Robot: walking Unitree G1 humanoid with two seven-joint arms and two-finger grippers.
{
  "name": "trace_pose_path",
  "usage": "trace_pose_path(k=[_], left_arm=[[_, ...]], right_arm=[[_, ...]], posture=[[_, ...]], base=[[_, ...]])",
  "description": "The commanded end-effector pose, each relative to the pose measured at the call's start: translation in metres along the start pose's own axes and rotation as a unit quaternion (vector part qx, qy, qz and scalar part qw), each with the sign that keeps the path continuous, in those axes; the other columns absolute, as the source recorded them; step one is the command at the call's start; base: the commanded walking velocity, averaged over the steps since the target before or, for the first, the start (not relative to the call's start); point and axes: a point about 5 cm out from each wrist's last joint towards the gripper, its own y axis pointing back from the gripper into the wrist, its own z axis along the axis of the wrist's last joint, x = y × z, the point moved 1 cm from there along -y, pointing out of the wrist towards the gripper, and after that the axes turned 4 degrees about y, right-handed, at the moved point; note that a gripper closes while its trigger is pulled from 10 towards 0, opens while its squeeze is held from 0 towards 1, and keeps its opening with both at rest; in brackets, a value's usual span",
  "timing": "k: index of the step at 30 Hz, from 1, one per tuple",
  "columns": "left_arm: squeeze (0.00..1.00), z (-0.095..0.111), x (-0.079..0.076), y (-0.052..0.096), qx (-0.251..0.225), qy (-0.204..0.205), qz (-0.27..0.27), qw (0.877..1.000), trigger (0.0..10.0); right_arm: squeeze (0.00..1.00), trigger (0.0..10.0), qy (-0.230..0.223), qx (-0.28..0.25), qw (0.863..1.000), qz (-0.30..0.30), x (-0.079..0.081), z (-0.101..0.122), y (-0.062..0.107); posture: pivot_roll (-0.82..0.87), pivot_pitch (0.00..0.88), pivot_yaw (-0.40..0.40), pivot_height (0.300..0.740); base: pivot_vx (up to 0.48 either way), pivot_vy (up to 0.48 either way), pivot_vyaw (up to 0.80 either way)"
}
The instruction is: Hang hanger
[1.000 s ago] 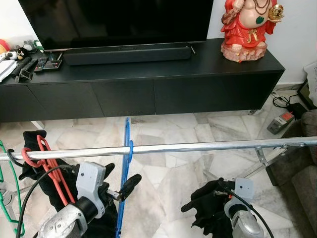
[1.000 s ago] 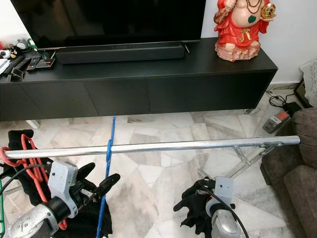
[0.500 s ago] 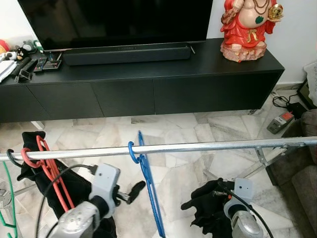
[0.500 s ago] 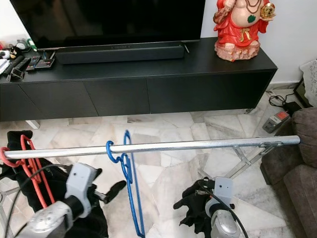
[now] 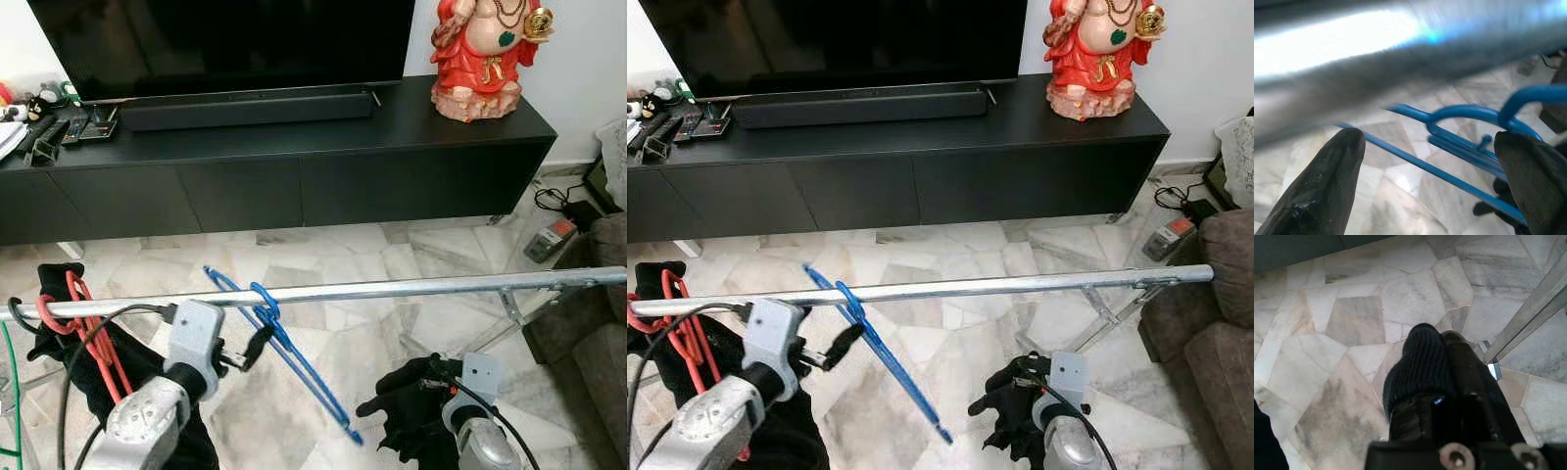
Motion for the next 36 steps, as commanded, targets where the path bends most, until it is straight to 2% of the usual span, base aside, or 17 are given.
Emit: trace_pose_path(k=[1,5,12,16,22,28,33,35,36], left_arm=[[0.00,0.005,0.001,0.004,-0.014,0.003,0.004,1.000,10.0],[0.00,0.006,-0.003,0.006,-0.012,0.007,-0.014,1.000,10.0],[0.00,0.004,-0.019,0.014,0.006,0.027,-0.099,0.995,10.0],[0.00,0.000,-0.021,0.016,0.030,0.014,-0.123,0.992,10.0],[0.00,0.000,-0.025,0.014,0.030,0.019,-0.135,0.990,10.0],[0.00,-0.009,-0.024,0.004,0.054,-0.005,-0.103,0.993,10.0],[0.00,-0.015,-0.025,-0.002,0.060,0.001,-0.094,0.994,9.8],[0.00,-0.023,-0.024,-0.014,0.072,0.000,-0.064,0.995,0.0],[0.00,-0.024,-0.023,-0.016,0.074,0.003,-0.056,0.996,0.0]], right_arm=[[0.00,10.0,-0.002,0.017,1.000,0.005,0.002,-0.009,0.003],[0.00,10.0,-0.002,0.018,1.000,0.005,0.002,-0.009,0.003],[0.00,10.0,0.000,0.018,1.000,0.004,0.001,-0.008,0.003],[0.00,10.0,0.000,0.020,1.000,0.004,0.001,-0.008,0.003],[0.00,10.0,-0.001,0.021,1.000,0.004,0.001,-0.008,0.003],[0.00,10.0,-0.001,0.022,1.000,0.003,0.000,-0.009,0.003],[0.00,10.0,-0.001,0.023,1.000,0.002,0.000,-0.009,0.003],[0.00,10.0,-0.002,0.024,1.000,0.001,0.001,-0.009,0.003],[0.00,10.0,-0.002,0.024,1.000,0.001,0.001,-0.009,0.003]], posture=[[-0.02,0.184,0.033,0.740],[-0.02,0.184,0.031,0.740],[-0.02,0.178,0.031,0.740],[-0.02,0.179,0.031,0.740],[-0.02,0.187,0.031,0.740],[-0.03,0.198,0.029,0.740],[-0.03,0.201,0.029,0.740],[-0.04,0.201,0.029,0.740],[-0.04,0.201,0.029,0.740]], base=[[0.000,0.000,0.00],[0.000,0.000,0.00],[0.000,0.000,0.00],[0.000,0.000,0.00],[0.000,0.000,0.00],[0.000,0.000,0.00],[0.000,0.000,0.00],[0.000,0.000,0.00],[0.000,0.000,0.00]])
